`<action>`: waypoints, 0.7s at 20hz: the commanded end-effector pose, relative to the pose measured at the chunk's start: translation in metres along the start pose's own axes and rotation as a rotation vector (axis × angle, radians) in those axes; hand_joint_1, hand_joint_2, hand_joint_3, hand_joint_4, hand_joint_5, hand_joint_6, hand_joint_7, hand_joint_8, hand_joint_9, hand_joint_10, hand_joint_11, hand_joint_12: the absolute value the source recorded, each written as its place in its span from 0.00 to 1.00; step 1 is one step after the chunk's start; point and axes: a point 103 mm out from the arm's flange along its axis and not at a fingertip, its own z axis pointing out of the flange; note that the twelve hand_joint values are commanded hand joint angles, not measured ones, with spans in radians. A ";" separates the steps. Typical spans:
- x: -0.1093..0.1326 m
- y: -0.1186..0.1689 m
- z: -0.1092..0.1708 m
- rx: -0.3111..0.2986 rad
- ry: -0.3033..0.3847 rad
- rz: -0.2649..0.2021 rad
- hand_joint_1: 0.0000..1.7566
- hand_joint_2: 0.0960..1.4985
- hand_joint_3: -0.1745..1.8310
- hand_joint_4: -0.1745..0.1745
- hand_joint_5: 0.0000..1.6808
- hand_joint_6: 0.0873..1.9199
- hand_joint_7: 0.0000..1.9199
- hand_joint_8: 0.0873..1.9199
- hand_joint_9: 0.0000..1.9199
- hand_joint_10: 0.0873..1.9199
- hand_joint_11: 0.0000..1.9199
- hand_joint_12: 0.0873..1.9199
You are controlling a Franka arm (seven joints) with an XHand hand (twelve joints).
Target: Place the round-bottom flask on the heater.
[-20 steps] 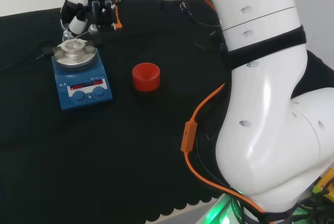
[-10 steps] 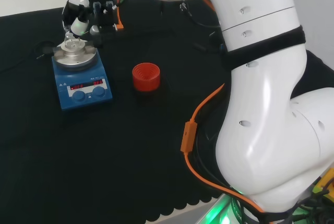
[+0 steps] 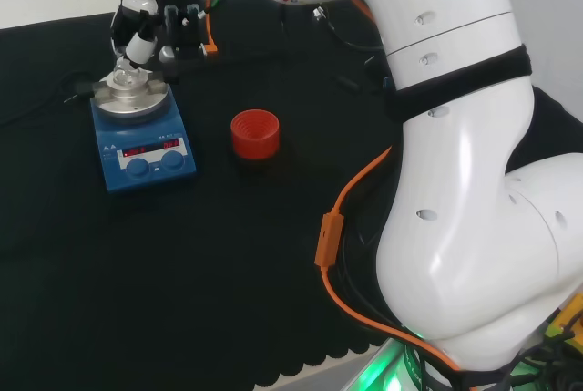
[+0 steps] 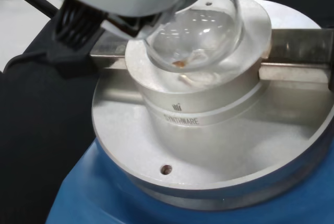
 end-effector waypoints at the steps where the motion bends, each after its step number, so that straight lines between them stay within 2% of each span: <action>1: -0.001 0.000 0.002 0.006 0.001 0.002 0.65 0.32 0.53 1.00 0.75 0.38 0.43 0.22 0.50 0.18 0.27 0.63; 14: 0.000 0.001 0.003 0.008 -0.004 -0.003 0.65 0.32 0.53 1.00 0.75 0.38 0.43 0.22 0.49 0.18 0.27 0.63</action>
